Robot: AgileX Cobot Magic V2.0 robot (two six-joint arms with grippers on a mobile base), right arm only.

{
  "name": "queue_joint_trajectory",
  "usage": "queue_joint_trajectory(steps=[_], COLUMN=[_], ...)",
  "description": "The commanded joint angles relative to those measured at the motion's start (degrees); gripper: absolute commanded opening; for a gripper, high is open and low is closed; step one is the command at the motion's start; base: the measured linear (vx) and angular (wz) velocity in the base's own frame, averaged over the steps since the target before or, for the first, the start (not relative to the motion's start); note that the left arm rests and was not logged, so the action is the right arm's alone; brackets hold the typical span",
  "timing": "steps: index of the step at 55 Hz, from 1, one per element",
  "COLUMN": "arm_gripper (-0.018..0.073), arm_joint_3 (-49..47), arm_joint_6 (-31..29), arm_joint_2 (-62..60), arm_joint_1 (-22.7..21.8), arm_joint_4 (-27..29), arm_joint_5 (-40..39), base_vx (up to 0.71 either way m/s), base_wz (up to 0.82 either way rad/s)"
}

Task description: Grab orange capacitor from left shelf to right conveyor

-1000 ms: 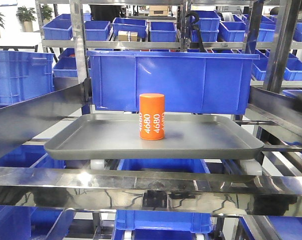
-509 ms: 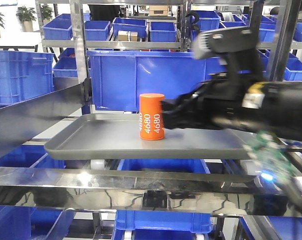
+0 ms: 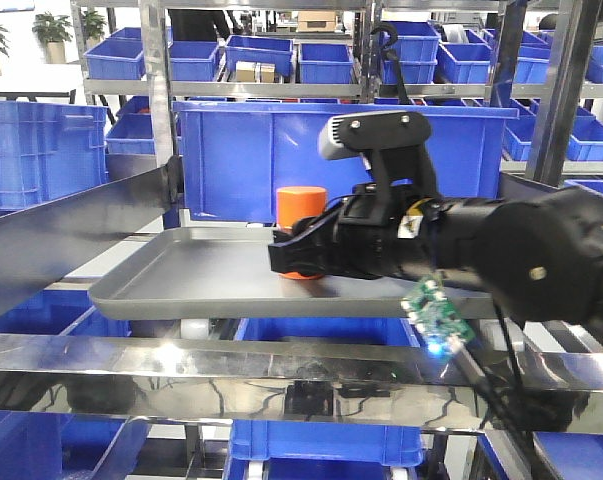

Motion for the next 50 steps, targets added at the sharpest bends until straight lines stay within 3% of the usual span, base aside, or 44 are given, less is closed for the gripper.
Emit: queue_joint_trajectory(steps=[1, 19, 33, 49, 50], arm_gripper=[0.0479, 0.0479, 0.0434, 0.0137, -0.0003], arm_joint_3=[-2.1, -2.1, -2.1, -2.1, -2.1], arm_joint_6=[-0.3, -0.3, -0.6, -1.2, -3.5], arm_joint_2=[-1.0, 2.3, 2.7, 1.6, -0.5], arm_joint_1=[-0.1, -0.1, 0.7, 0.8, 0.8], arm_joint_4=[0.3, 2.6, 1.9, 1.9, 1.9], arm_joint_5=[-7.1, -15.3, -15.8, -15.1, -15.0], base_vx=[0.0, 0.0, 0.0, 0.0, 0.0], base_wz=[0.0, 0.0, 0.0, 0.0, 0.0])
